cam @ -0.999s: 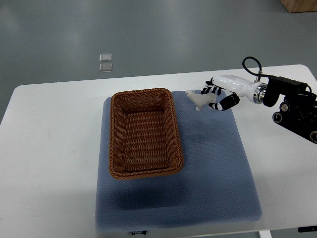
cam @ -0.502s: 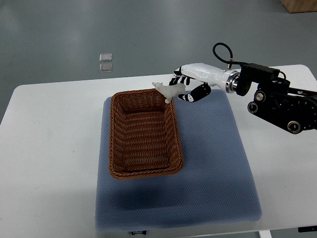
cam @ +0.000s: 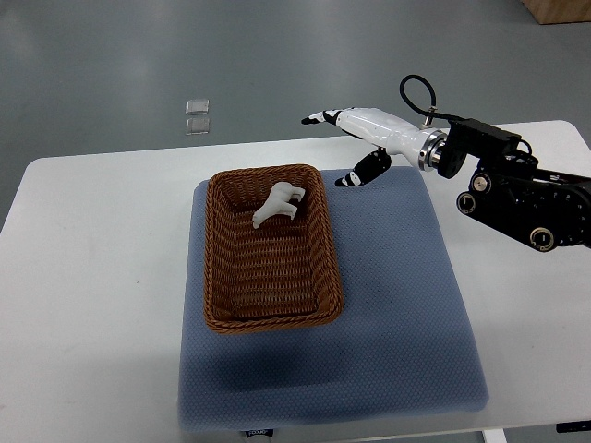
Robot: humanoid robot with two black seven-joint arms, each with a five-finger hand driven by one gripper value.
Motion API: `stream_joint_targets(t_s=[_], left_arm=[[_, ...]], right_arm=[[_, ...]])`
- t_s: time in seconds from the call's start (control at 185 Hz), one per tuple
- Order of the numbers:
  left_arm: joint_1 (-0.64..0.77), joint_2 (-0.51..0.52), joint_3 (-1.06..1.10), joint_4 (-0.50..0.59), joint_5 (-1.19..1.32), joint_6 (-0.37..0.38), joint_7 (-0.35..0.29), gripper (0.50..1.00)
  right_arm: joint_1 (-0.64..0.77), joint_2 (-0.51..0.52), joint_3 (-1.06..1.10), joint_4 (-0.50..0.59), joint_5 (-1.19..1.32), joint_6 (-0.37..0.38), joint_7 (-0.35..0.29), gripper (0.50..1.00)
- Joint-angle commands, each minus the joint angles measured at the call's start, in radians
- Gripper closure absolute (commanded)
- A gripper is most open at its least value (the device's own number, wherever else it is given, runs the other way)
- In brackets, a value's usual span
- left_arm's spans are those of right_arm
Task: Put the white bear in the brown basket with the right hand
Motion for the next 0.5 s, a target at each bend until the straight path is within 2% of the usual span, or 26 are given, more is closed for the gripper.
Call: stream_joint_targets(t_s=[0.0,0.119,0.497], left_arm=[[0.000,0.000,0.000,0.000,0.000,0.000,0.000,0.500],[0.000,0.000,0.000,0.000,0.000,0.000,0.000,0.500],[0.000,0.000,0.000,0.000,0.000,0.000,0.000,0.500]], right_arm=[[-0.016,-0.013,0.013,-0.009,0.006,-0.026,0.000,0.607],[-0.056,-0.024,0.086,-0.025,0.101,-0.027,-0.001,0.605],[-0.215,-0.021,0.308,-0.210,0.710,-0.039,-0.003,0.581]])
